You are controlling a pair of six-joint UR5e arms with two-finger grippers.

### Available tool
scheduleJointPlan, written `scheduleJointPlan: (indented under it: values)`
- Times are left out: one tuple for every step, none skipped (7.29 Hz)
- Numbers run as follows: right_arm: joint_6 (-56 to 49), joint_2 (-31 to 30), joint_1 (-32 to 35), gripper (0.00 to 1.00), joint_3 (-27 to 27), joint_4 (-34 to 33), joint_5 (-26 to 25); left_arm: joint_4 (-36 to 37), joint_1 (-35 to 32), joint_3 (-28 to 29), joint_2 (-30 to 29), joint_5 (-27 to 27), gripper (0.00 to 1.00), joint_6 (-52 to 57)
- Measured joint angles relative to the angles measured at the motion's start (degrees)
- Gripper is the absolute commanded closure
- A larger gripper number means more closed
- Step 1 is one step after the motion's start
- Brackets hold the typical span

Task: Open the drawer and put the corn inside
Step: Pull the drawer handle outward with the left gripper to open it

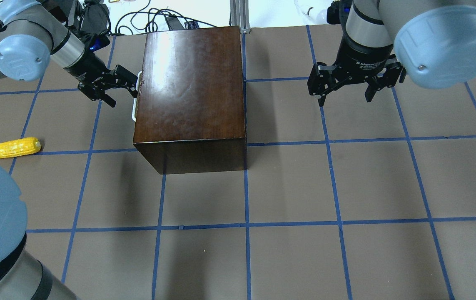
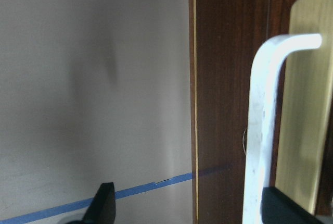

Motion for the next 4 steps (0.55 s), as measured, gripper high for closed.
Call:
scheduleJointPlan:
  values:
    - [0.0, 0.0, 0.0, 0.0, 0.0, 0.0, 0.0, 0.0, 0.0, 0.1, 0.1, -0.5, 0.0, 0.1]
    - [0.0, 0.0, 0.0, 0.0, 0.0, 0.0, 0.0, -0.1, 0.0, 0.1, 0.2, -0.7, 0.0, 0.1]
    - [0.0, 0.0, 0.0, 0.0, 0.0, 0.0, 0.0, 0.0, 0.0, 0.0, 0.0, -0.7, 0.0, 0.2]
    - [0.0, 0.0, 0.0, 0.0, 0.0, 0.0, 0.0, 0.0, 0.1, -0.1, -0.2, -0.7, 0.0, 0.5]
